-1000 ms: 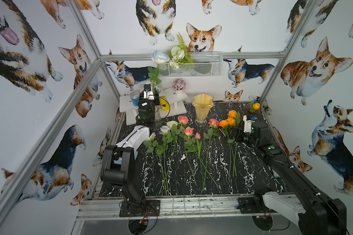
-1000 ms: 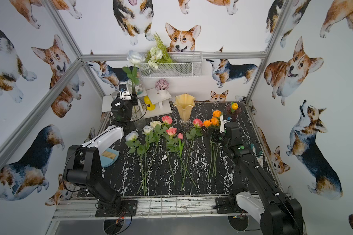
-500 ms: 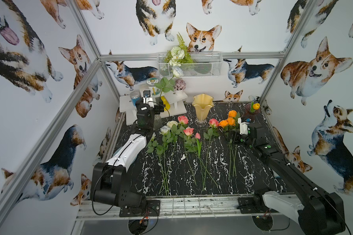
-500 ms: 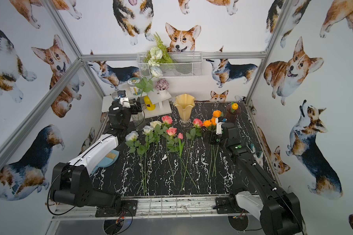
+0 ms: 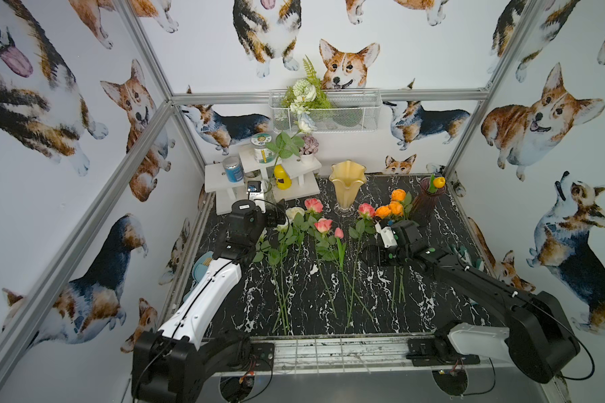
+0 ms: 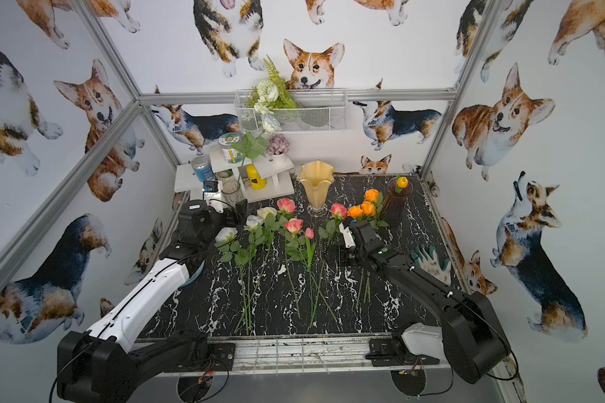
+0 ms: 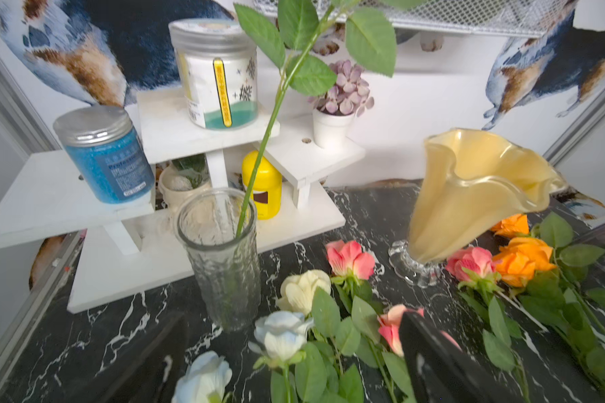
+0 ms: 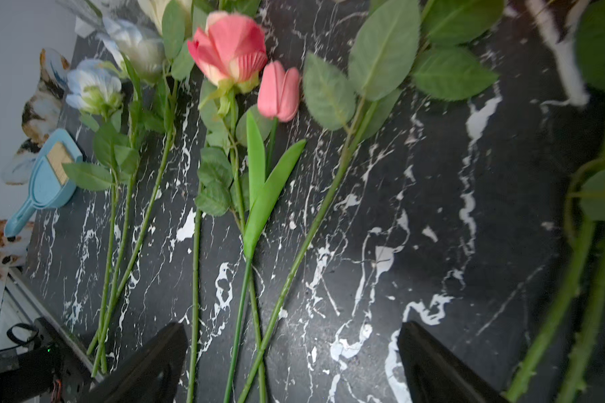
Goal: Arrange the flowers in different vases according to their variety
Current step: Pick up the flower at the center of the board.
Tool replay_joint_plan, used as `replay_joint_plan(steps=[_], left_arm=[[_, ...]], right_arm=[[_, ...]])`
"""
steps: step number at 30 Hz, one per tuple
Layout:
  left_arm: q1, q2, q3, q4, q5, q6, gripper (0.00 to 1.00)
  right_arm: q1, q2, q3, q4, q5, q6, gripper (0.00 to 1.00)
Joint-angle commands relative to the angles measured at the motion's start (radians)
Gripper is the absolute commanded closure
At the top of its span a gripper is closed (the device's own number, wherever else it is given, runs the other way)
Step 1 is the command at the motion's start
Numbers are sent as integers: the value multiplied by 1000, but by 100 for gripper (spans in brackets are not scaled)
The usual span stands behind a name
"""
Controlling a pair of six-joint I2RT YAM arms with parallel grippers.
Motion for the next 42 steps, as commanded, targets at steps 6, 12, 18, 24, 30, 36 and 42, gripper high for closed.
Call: replay_joint_plan(steps=[6,12,18,24,30,36,42], left_arm=[[-1,-113,-86,-148,70,-89,0],[-1,-148,-147,-178,57,-84,0],[-1,-158,-164,-192,56,-89,0],[-1,-159,-167,-211,41,-89,0],[-1,-154,-167,-210,41,-98,0],[-1,-151,-170,-209,45,-106,0],[-1,-146,-169,-215,56,-109,0]], right_arm=[[131,104,40,-74,109,119,5],[205,235,140,-122,208,191,14],[214,328,198,-147,269,242,35],[218,389,248,-144,309,276,49],[219,446,287,-145,340,281,53],[220,511,326,-163,365,273,60],[219,558,351,-175,367,273,64]])
